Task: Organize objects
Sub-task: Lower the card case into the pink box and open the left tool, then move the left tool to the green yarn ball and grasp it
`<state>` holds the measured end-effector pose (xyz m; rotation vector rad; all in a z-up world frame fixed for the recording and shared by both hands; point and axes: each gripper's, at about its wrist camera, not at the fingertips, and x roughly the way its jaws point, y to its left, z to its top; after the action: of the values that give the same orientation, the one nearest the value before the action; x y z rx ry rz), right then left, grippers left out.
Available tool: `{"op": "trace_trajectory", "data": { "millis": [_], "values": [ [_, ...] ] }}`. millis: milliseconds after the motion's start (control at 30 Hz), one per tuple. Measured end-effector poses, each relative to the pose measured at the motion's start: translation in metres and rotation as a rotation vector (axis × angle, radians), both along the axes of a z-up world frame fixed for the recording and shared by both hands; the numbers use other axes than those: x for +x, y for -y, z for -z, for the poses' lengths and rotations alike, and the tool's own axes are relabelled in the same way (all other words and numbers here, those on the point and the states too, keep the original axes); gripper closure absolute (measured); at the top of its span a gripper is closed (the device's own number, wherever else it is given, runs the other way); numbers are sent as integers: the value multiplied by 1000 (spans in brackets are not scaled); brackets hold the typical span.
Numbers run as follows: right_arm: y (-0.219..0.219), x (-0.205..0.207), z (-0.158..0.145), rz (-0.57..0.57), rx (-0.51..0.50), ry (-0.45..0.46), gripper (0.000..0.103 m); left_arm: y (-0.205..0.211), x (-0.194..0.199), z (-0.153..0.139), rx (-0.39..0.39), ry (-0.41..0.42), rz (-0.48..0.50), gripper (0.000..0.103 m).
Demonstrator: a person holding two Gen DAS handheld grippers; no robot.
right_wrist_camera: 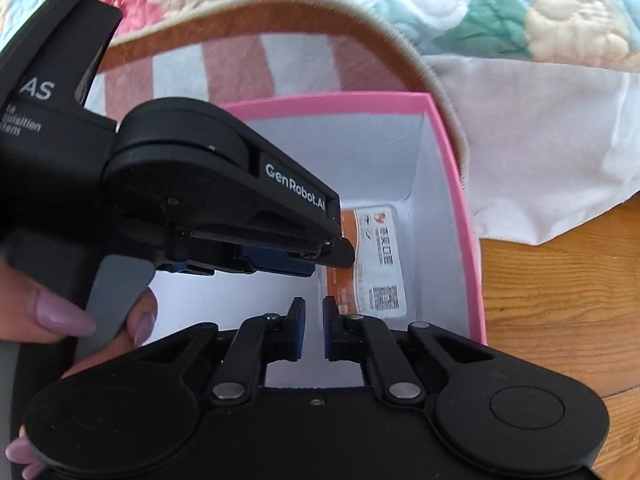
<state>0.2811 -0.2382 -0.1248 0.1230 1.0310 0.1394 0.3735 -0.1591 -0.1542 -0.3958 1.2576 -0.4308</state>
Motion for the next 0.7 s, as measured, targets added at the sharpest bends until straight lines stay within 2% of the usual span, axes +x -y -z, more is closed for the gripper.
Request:
{"op": "trace_trajectory", "data": {
  "millis": [100,233,300,433,533,700],
  "values": [
    [5,-8,-3,-25,49,21,88,3,-13,-18,77,66,43,81],
    [22,-30,-22,-28,150,20,83,7,-43,-51,192,159,118,68],
    [29,-39,-34,-40,211,2,81,1,-53,-69,196,165,136,62],
    [34,-66,-70,-113,268,-2,75,-25,-86,-101,198,167,169,58],
    [31,-86,-97,-186,263,-2,67,-46,-109,-127,227,186,199,51],
    [28,-123,-129,-282,239,0,59,-77,-148,-138,220,158,224,43]
  ]
}}
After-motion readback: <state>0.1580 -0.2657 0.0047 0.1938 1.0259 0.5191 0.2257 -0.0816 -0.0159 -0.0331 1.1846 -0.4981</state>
